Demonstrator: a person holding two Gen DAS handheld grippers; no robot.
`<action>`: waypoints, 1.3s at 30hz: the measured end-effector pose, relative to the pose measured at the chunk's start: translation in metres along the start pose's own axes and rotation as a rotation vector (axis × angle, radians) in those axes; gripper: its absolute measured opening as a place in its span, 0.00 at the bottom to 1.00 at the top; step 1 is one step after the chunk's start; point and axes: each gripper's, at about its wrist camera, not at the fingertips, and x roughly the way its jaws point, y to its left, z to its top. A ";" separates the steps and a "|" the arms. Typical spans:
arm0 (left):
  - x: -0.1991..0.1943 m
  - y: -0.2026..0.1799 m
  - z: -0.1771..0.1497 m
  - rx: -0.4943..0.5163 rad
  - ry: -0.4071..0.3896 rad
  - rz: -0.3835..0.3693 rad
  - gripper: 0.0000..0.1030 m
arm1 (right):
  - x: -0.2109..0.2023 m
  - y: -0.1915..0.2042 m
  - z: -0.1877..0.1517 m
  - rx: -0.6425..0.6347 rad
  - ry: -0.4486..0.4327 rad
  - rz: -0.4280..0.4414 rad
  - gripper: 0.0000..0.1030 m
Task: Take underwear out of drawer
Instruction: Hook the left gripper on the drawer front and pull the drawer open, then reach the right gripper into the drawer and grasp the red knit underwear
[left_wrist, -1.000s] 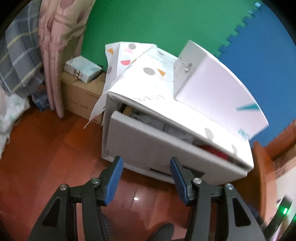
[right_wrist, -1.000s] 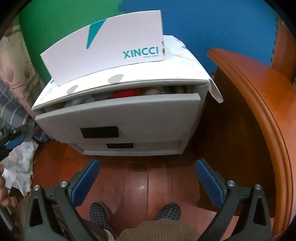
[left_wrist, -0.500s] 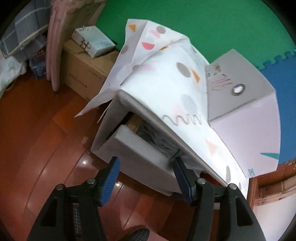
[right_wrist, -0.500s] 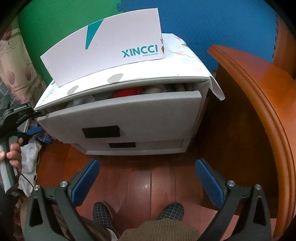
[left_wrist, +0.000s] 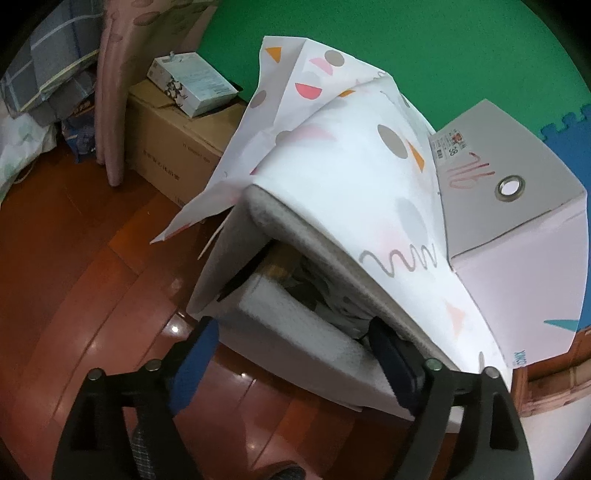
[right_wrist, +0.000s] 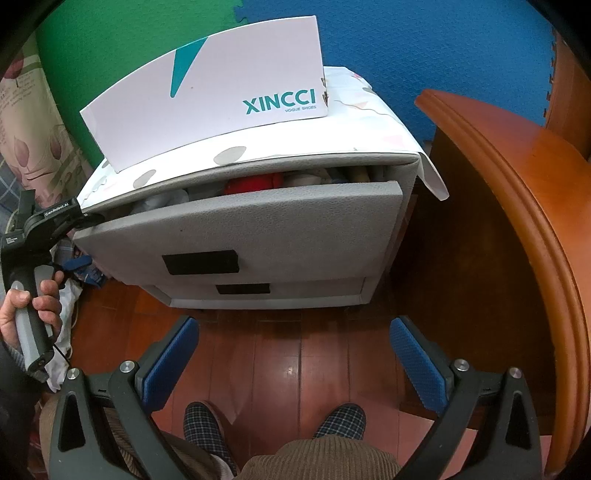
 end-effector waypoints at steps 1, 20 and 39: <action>0.000 0.000 -0.001 0.003 0.002 0.000 0.86 | 0.000 0.000 0.000 -0.001 -0.001 -0.001 0.99; -0.055 0.004 -0.066 0.317 0.074 0.208 0.86 | -0.011 0.003 -0.003 -0.016 -0.048 -0.028 0.99; -0.090 0.017 -0.112 0.417 0.103 0.281 0.86 | 0.006 0.003 0.008 -0.052 0.173 0.065 1.00</action>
